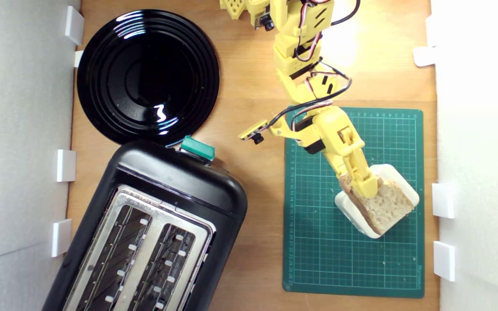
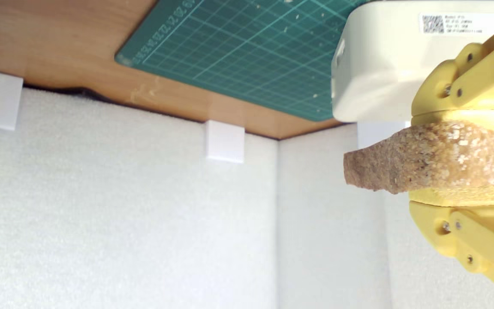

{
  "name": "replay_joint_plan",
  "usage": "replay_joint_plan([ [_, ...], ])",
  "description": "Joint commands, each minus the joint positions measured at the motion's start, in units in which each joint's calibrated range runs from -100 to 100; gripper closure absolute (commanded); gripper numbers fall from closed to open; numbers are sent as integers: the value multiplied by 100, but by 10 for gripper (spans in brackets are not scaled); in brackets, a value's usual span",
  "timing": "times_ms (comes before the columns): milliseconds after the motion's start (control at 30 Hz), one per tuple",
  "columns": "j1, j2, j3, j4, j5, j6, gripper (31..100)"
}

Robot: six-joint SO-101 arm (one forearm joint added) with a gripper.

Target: Pick bread and place in toaster

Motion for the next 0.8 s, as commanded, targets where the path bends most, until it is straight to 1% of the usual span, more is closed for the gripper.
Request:
replay_joint_plan([
  [0,121,-723,-143,-40,206,-9,689],
  [67,201,-1123,-143,-40,531,-9,689],
  [233,572,-2054,-143,-40,1145,33,689],
  [333,862,-2603,-143,-40,1657,33,689],
  [500,1475,-3477,-143,-31,2425,33,689],
  [600,1805,-4001,-134,32,2766,33,689],
  [767,2200,-4742,-134,59,3278,39,689],
])
